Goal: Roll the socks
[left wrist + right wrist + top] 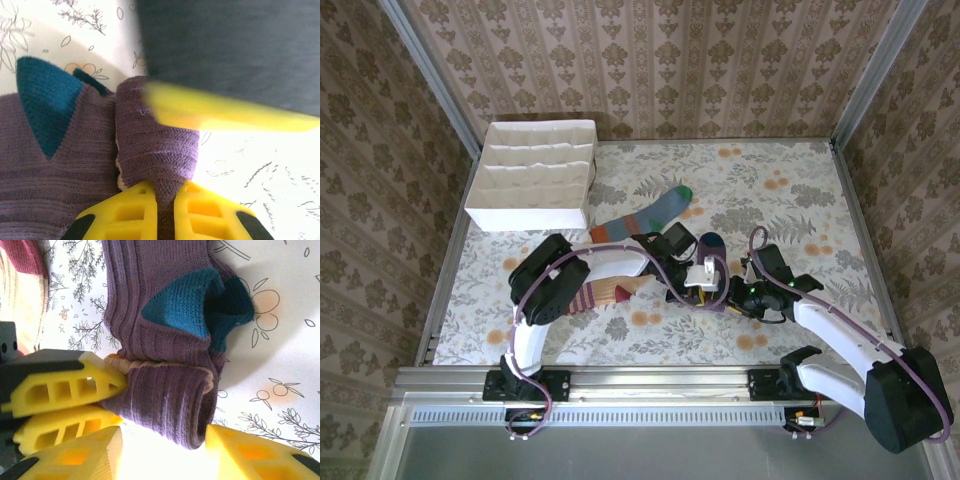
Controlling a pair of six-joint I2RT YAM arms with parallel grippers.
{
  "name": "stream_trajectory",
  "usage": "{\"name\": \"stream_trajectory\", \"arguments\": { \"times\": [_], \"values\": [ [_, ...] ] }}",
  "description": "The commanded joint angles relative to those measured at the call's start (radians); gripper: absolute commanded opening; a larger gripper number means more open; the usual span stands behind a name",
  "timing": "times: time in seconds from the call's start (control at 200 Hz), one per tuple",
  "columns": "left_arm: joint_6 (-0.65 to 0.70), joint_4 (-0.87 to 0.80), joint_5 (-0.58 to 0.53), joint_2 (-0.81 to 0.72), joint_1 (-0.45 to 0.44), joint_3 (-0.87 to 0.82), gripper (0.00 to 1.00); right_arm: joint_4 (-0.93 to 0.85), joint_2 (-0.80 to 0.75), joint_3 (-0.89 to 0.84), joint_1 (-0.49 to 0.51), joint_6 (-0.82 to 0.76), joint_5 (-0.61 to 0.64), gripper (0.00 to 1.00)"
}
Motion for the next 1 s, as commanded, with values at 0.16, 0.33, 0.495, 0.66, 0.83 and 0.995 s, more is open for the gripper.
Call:
{"name": "stream_trajectory", "arguments": {
  "times": [0.16, 0.33, 0.495, 0.66, 0.83, 0.995],
  "values": [
    [-0.223, -0.096, 0.224, 0.082, 0.066, 0.059, 0.0, 0.08, 0.017, -0.027, -0.007, -0.017, 0.014, 0.49],
    [-0.254, -0.07, 0.246, 0.101, 0.074, 0.06, 0.0, 0.159, 0.09, -0.039, -0.007, -0.007, -0.007, 0.49],
    [-0.284, 0.034, 0.223, 0.084, 0.07, 0.013, 0.0, 0.208, 0.179, -0.03, -0.007, -0.003, -0.039, 0.27],
    [-0.211, 0.291, 0.041, -0.059, 0.031, -0.171, 0.11, 0.053, 0.233, 0.011, -0.009, -0.02, 0.049, 0.05],
    [-0.107, 0.493, -0.089, -0.212, 0.013, -0.331, 0.17, 0.003, 0.244, 0.016, -0.014, -0.026, 0.068, 0.01],
    [0.113, 0.602, -0.268, -0.311, -0.059, -0.447, 0.25, -0.017, 0.248, 0.025, -0.016, -0.038, 0.075, 0.0]
  ]
}}
